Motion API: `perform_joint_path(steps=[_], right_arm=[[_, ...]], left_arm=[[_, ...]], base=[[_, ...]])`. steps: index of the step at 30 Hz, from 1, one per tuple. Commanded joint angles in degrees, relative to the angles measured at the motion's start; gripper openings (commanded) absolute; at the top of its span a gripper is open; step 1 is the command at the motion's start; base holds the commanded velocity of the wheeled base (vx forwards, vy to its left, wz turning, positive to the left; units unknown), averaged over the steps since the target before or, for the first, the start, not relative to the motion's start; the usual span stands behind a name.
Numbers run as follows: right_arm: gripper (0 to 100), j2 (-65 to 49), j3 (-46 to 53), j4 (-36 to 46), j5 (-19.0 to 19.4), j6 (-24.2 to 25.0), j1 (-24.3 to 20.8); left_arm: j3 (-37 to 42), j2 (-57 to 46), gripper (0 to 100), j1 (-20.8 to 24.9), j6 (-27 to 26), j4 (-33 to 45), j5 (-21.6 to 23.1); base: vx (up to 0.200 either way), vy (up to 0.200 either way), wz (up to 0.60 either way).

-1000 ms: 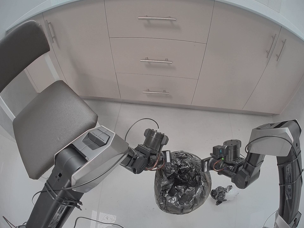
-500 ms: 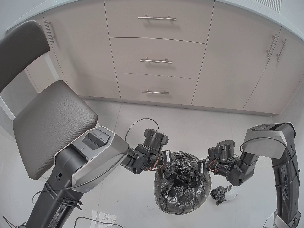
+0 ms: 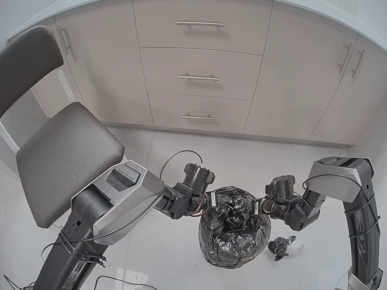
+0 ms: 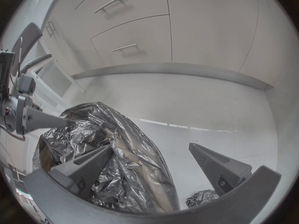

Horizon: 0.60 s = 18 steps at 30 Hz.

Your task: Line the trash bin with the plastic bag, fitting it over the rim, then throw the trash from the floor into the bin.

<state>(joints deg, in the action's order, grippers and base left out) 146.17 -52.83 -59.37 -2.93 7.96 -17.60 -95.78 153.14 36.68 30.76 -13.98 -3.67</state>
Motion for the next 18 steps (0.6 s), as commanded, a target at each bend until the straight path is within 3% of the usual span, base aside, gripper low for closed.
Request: perform_joint_path(steps=[1, 7, 9, 15, 18], right_arm=[[100, 0.26, -0.08, -0.31, -1.38, 0.48, 0.03], [100, -3.43, 4.32, -1.72, 1.78, 1.97, 0.03], [100, -6.07, 7.66, -3.65, 7.5, 2.06, 0.03], [100, -7.91, 11.0, -5.5, 11.01, 1.53, -0.33], [100, -8.79, 11.61, -5.76, 16.29, 2.15, 0.29]], left_arm=[[-2.92, 1.2, 100, -0.03, 0.18, 2.64, -0.9], [-5.03, 1.81, 100, -0.12, 0.53, 5.28, -2.13], [-4.94, 1.73, 100, -0.12, 0.53, 5.19, -2.13], [-4.77, 1.64, 100, -0.03, 1.06, 4.93, -2.13], [-4.77, 1.55, 100, -0.12, 1.67, 4.84, -2.13]], base=[[0.0, 0.0, 0.0], [0.0, 0.0, 0.0], [0.0, 0.0, 0.0], [0.0, 0.0, 0.0], [0.0, 0.0, 0.0]])
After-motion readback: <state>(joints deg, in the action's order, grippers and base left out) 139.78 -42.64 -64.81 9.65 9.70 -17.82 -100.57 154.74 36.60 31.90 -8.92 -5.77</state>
